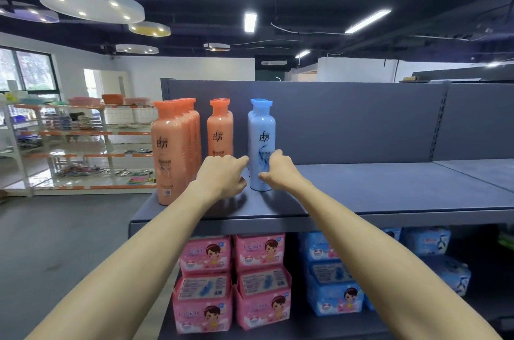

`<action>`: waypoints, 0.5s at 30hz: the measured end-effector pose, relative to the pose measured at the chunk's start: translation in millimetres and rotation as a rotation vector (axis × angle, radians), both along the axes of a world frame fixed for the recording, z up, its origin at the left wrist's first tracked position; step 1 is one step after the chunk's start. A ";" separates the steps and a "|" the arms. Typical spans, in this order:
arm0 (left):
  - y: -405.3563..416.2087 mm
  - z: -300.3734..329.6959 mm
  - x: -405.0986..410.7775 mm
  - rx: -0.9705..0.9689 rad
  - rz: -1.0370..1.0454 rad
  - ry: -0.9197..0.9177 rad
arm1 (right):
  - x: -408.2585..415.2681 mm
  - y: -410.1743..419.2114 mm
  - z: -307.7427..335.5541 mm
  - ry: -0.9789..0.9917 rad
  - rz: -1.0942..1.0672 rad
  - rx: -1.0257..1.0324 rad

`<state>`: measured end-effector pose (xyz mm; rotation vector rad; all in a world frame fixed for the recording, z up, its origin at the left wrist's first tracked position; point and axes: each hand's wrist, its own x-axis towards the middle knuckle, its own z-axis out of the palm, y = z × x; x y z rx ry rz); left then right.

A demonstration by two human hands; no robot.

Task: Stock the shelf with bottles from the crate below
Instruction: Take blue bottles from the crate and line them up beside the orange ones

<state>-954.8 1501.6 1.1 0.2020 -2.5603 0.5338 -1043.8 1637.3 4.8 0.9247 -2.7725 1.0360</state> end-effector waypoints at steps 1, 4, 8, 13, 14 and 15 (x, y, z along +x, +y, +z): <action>-1.0 -0.5 2.2 0.003 0.005 -0.004 | -1.3 -2.3 0.1 0.003 -0.008 0.004; -3.3 -3.3 7.7 0.007 0.010 -0.015 | -4.9 -7.4 1.0 -0.002 -0.016 0.000; -3.7 -6.5 10.5 -0.002 0.005 -0.037 | -9.2 -8.7 -0.4 -0.002 -0.010 0.003; 0.7 -8.4 8.3 0.004 0.002 -0.045 | -6.5 -4.6 -6.4 0.007 0.005 -0.004; 1.4 -8.6 7.9 0.008 -0.001 -0.049 | -6.4 -1.9 -8.0 0.012 0.002 0.011; 1.7 -8.5 7.8 0.012 -0.004 -0.047 | -6.5 1.3 -9.4 0.020 0.000 0.023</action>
